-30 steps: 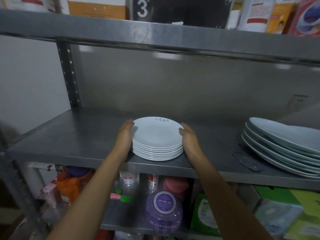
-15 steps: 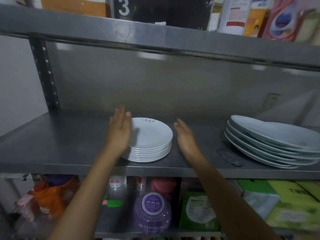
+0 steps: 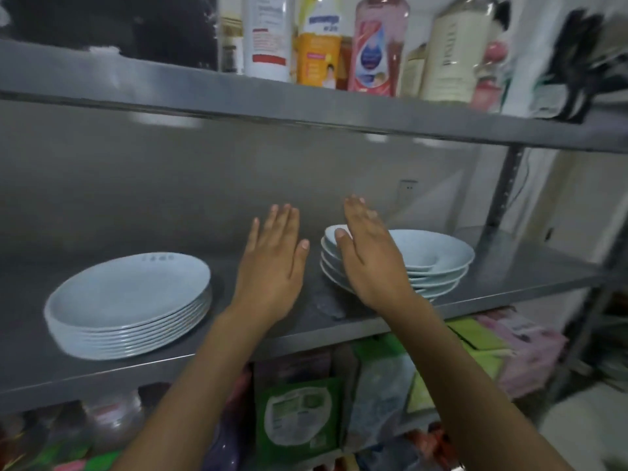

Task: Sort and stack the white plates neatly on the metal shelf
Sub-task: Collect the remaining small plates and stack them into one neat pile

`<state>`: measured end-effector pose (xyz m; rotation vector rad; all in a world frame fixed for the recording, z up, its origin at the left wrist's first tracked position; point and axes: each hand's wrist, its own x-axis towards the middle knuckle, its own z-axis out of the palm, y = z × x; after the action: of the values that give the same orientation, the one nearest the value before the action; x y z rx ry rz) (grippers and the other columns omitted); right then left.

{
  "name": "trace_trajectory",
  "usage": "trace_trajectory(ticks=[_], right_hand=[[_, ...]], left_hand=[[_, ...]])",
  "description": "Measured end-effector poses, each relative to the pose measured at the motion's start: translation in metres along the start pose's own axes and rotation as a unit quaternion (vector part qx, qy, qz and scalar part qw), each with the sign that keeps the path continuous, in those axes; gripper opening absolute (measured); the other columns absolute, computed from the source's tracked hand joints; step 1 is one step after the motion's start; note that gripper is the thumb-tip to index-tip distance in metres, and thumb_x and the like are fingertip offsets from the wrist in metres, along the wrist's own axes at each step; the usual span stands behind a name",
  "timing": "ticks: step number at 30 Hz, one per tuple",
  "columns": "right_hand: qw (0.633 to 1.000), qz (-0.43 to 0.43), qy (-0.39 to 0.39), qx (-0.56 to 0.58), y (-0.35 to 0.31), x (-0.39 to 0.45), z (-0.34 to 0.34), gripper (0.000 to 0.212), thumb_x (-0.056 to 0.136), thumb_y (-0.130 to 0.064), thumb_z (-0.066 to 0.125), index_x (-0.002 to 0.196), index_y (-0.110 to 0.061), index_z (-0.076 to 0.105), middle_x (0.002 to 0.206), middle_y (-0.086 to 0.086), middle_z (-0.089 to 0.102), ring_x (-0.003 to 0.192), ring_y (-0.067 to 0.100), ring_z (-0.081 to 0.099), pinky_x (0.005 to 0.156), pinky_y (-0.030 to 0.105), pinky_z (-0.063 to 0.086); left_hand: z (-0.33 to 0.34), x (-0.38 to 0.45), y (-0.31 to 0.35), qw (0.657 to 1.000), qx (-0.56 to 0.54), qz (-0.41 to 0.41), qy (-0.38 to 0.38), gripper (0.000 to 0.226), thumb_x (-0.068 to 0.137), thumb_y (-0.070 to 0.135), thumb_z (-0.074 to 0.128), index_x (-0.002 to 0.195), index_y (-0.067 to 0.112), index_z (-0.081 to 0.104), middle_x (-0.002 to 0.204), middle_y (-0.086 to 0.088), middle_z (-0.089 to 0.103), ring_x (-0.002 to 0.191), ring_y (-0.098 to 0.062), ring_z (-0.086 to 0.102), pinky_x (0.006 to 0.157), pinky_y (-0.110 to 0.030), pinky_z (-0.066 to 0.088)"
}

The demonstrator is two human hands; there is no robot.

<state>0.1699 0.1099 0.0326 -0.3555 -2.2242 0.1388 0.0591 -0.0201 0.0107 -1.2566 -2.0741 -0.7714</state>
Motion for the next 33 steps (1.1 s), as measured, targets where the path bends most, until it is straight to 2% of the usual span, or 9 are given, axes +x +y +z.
trace_trajectory(ticks=[9, 13, 17, 21, 24, 26, 28, 31, 33], right_hand=[[0.998, 0.062, 0.004, -0.018, 0.144, -0.008, -0.057, 0.053, 0.101, -0.035, 0.028, 0.15, -0.017, 0.021, 0.158, 0.0, 0.019, 0.145, 0.011, 0.012, 0.115, 0.024, 0.004], [0.986, 0.128, 0.002, 0.106, 0.194, -0.005, -0.062, 0.053, 0.1, -0.039, 0.031, 0.15, -0.021, 0.022, 0.158, -0.004, 0.019, 0.144, 0.008, 0.013, 0.112, 0.021, 0.005], [0.963, 0.18, -0.012, 0.199, 0.228, -0.006, -0.058, 0.054, 0.099, -0.043, 0.033, 0.149, -0.026, 0.025, 0.157, -0.008, 0.021, 0.143, 0.007, 0.016, 0.109, 0.02, 0.006], [0.905, 0.255, -0.02, 0.34, 0.246, -0.006, -0.043, 0.053, 0.097, -0.047, 0.04, 0.146, -0.029, 0.033, 0.153, -0.009, 0.03, 0.139, 0.01, 0.027, 0.104, 0.022, 0.016], [0.879, 0.29, -0.028, 0.378, 0.254, -0.003, -0.028, 0.053, 0.095, -0.048, 0.043, 0.144, -0.03, 0.035, 0.151, -0.007, 0.034, 0.137, 0.013, 0.032, 0.102, 0.025, 0.022], [0.864, 0.306, -0.024, 0.4, 0.258, -0.001, -0.021, 0.055, 0.093, -0.05, 0.045, 0.143, -0.03, 0.036, 0.15, -0.007, 0.036, 0.135, 0.014, 0.036, 0.101, 0.027, 0.025], [0.838, 0.331, -0.013, 0.433, 0.261, 0.004, -0.015, 0.056, 0.091, -0.049, 0.049, 0.141, -0.026, 0.041, 0.146, -0.006, 0.041, 0.131, 0.015, 0.041, 0.103, 0.029, 0.03], [0.794, 0.388, -0.004, 0.467, 0.265, 0.012, -0.009, 0.044, 0.09, -0.046, 0.053, 0.124, -0.02, 0.059, 0.131, 0.001, 0.058, 0.115, 0.018, 0.056, 0.099, 0.034, 0.041], [0.779, 0.39, -0.005, 0.49, 0.267, 0.014, -0.006, 0.028, 0.089, -0.043, 0.054, 0.099, -0.021, 0.068, 0.112, 0.0, 0.068, 0.097, 0.016, 0.064, 0.086, 0.033, 0.048]], left_hand=[[0.071, 0.042, 0.07, 0.999, 0.036, 0.005, -0.013, 0.061, 0.099, 0.049, 0.006, 0.152, 0.019, 0.016, 0.16, -0.004, 0.014, 0.148, -0.017, 0.001, 0.12, -0.043, -0.001], [0.094, 0.057, 0.08, 0.995, -0.064, -0.08, 0.005, 0.066, 0.096, 0.054, 0.011, 0.151, 0.02, 0.023, 0.159, -0.002, 0.017, 0.147, -0.012, 0.003, 0.119, -0.034, -0.002], [0.104, 0.063, 0.08, 0.991, -0.064, -0.115, 0.023, 0.065, 0.095, 0.054, 0.017, 0.149, 0.019, 0.027, 0.158, -0.001, 0.019, 0.146, -0.009, 0.006, 0.117, -0.031, -0.003], [0.113, 0.065, 0.072, 0.98, -0.126, -0.156, 0.007, 0.068, 0.093, 0.059, 0.017, 0.148, 0.022, 0.03, 0.158, 0.003, 0.022, 0.145, -0.006, 0.008, 0.117, -0.031, -0.002], [0.118, 0.066, 0.065, 0.936, -0.251, -0.248, 0.01, 0.08, 0.082, 0.078, 0.026, 0.144, 0.028, 0.038, 0.154, 0.007, 0.03, 0.142, -0.004, 0.019, 0.12, -0.036, 0.009], [0.12, 0.067, 0.057, 0.861, -0.383, -0.335, 0.02, 0.093, 0.065, 0.089, 0.044, 0.138, 0.031, 0.047, 0.147, 0.005, 0.043, 0.136, -0.01, 0.036, 0.116, -0.04, 0.023], [0.127, 0.068, 0.043, 0.786, -0.481, -0.388, 0.013, 0.1, 0.054, 0.086, 0.06, 0.133, 0.025, 0.054, 0.139, -0.003, 0.053, 0.129, -0.021, 0.048, 0.112, -0.046, 0.031], [0.134, 0.07, 0.034, 0.776, -0.498, -0.387, 0.024, 0.084, 0.063, 0.071, 0.064, 0.131, 0.022, 0.057, 0.136, -0.003, 0.056, 0.126, -0.021, 0.051, 0.111, -0.047, 0.033], [0.135, 0.072, 0.037, 0.774, -0.507, -0.379, 0.036, 0.076, 0.068, 0.063, 0.062, 0.131, 0.02, 0.057, 0.135, -0.003, 0.056, 0.125, -0.021, 0.051, 0.111, -0.046, 0.034]])
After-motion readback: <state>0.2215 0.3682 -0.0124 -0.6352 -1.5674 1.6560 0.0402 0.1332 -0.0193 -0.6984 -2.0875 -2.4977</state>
